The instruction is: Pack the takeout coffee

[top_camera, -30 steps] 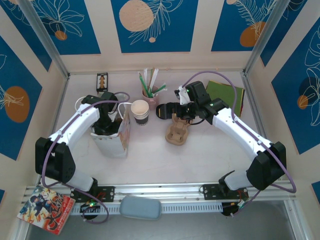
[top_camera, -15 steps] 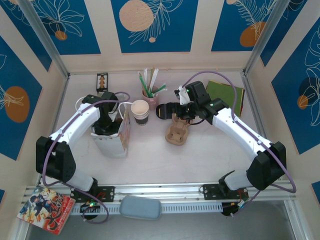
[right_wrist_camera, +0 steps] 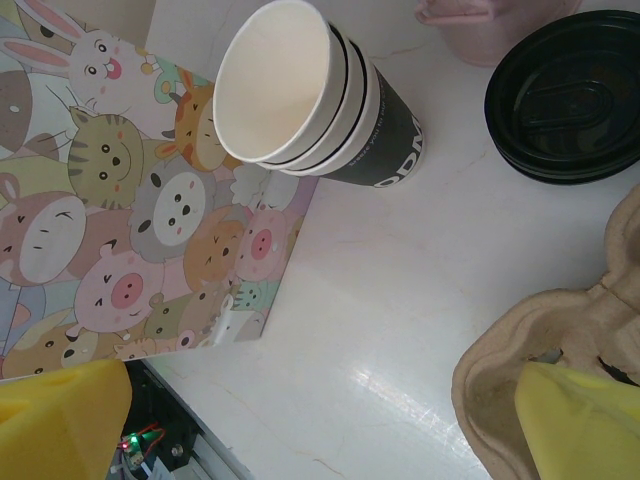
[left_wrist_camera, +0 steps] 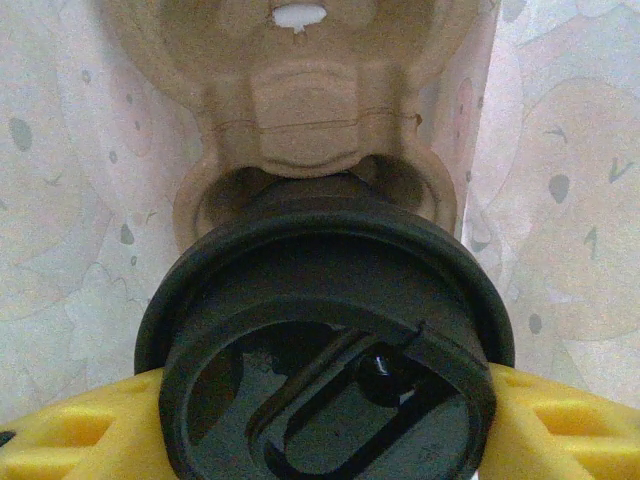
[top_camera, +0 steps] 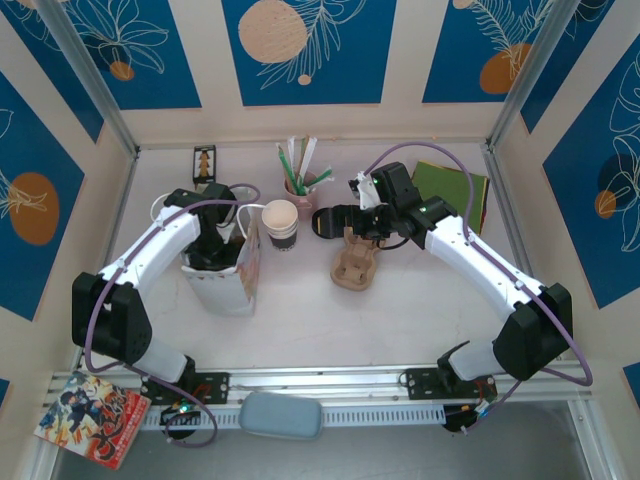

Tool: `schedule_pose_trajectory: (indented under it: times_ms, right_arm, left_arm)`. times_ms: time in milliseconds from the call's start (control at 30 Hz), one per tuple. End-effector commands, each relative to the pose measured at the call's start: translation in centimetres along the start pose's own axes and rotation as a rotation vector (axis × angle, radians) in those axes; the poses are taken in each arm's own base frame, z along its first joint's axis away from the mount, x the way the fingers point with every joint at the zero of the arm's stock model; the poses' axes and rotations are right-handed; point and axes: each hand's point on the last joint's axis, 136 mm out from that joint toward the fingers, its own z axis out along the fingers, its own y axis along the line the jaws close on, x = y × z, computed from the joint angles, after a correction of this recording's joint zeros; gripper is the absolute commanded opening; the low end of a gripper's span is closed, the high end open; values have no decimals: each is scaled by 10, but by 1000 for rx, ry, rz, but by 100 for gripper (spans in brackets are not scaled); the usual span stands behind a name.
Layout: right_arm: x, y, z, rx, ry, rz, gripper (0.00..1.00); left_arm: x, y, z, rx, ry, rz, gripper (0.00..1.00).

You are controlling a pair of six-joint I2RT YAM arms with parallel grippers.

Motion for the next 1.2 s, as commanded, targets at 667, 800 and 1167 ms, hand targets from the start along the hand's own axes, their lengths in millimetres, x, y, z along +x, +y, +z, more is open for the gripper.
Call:
schedule_pose_trajectory:
  times_ms: [667,800,1167]
  right_arm:
    - [1,4,-6,-12,-4,4,99]
    - [1,4,-5,-14,-2,5,99]
    - [1,3,-4,-13,0,5,99]
  left_arm:
    - [-11,22,44,-96,36,-35,62]
    - [-11,23,41,-97,30,-35,64]
    - [-11,23,34,-99,23,-30,68]
